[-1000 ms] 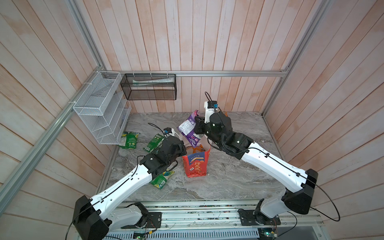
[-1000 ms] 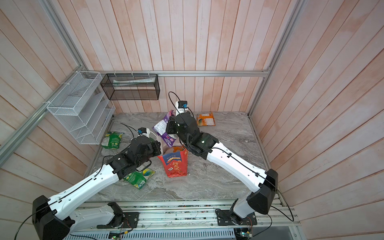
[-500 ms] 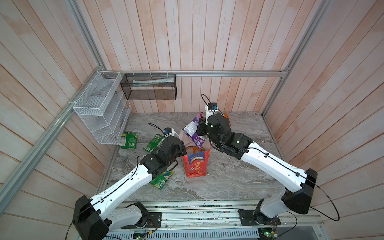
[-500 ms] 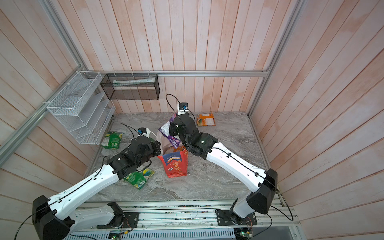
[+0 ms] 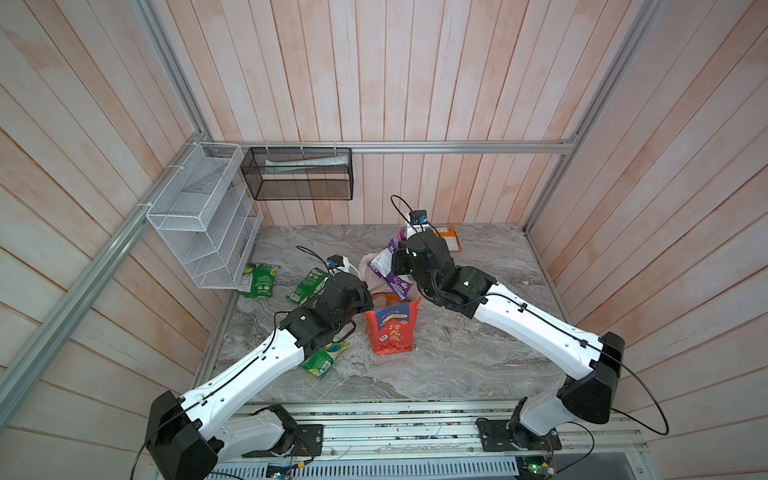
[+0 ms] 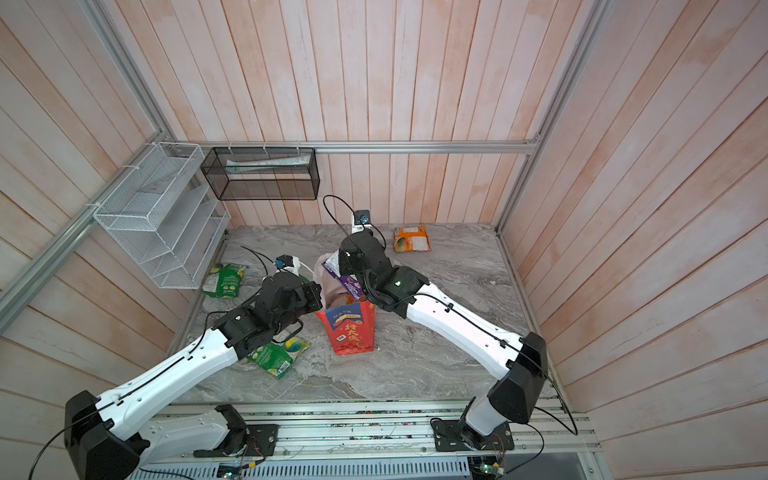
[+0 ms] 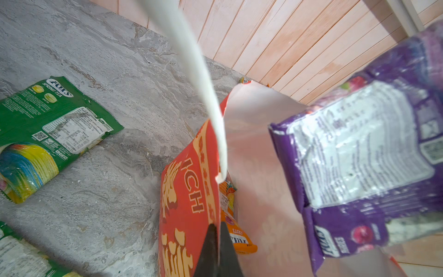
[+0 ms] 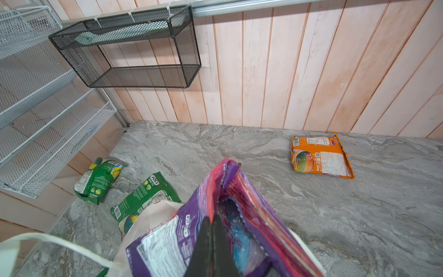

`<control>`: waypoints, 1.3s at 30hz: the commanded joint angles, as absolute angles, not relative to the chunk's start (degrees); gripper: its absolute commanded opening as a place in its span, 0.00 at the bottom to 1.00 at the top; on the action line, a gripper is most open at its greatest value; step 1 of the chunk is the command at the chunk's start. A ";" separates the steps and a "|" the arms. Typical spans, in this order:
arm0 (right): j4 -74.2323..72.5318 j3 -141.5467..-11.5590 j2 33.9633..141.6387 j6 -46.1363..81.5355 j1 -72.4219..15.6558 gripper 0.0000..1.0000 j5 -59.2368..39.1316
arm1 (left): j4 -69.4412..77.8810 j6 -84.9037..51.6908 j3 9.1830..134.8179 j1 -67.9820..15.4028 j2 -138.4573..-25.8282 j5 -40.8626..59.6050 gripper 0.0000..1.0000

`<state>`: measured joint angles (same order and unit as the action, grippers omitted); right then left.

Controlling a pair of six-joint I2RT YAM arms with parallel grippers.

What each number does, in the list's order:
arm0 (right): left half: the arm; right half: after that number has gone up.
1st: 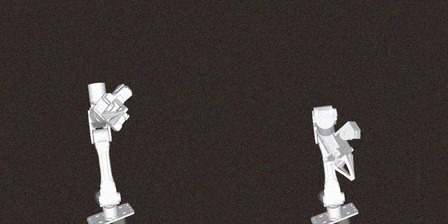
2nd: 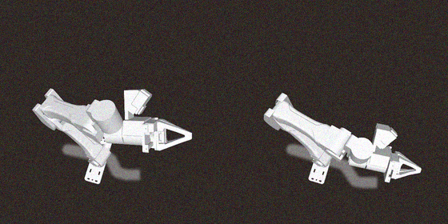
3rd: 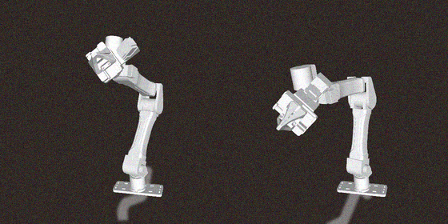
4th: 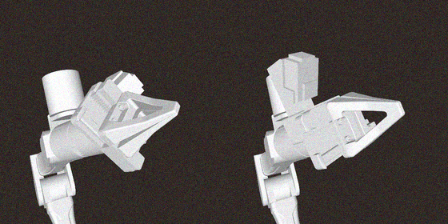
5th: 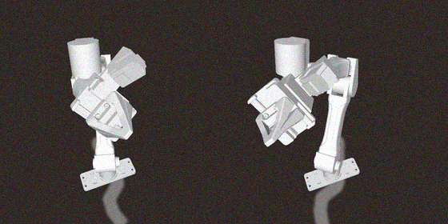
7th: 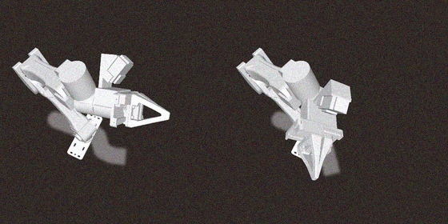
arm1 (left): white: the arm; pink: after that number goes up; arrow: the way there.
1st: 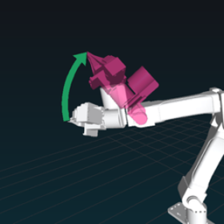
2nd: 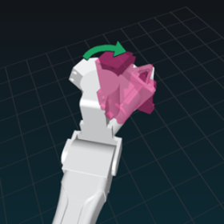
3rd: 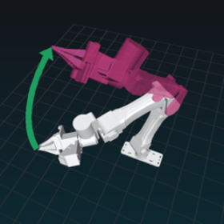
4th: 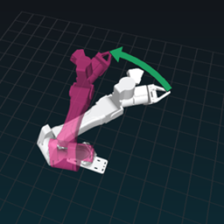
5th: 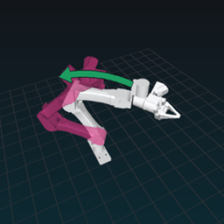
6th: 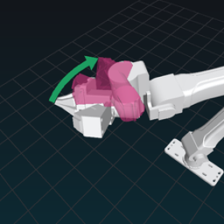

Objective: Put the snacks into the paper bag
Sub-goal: 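Carry the purple packet with the right gripper over the bag, then lower the purple packet into the bag and open the right gripper, then move the right gripper away from the bag toward the orange packet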

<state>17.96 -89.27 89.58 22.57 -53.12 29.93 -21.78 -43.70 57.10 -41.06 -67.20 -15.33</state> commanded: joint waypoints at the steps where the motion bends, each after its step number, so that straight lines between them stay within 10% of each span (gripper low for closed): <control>1: 17.18 -88.54 90.30 21.91 -53.51 0.00 30.87 | -21.05 -42.80 57.13 -41.26 -67.50 -16.35 0.00; 18: 17.34 -87.85 91.48 21.93 -54.64 0.02 29.38 | -21.01 -42.80 57.17 -41.26 -67.59 -16.38 0.00; 39: 13.47 -78.45 78.22 22.18 -55.15 0.61 29.64 | -21.01 -42.80 57.24 -41.24 -68.03 -16.26 0.00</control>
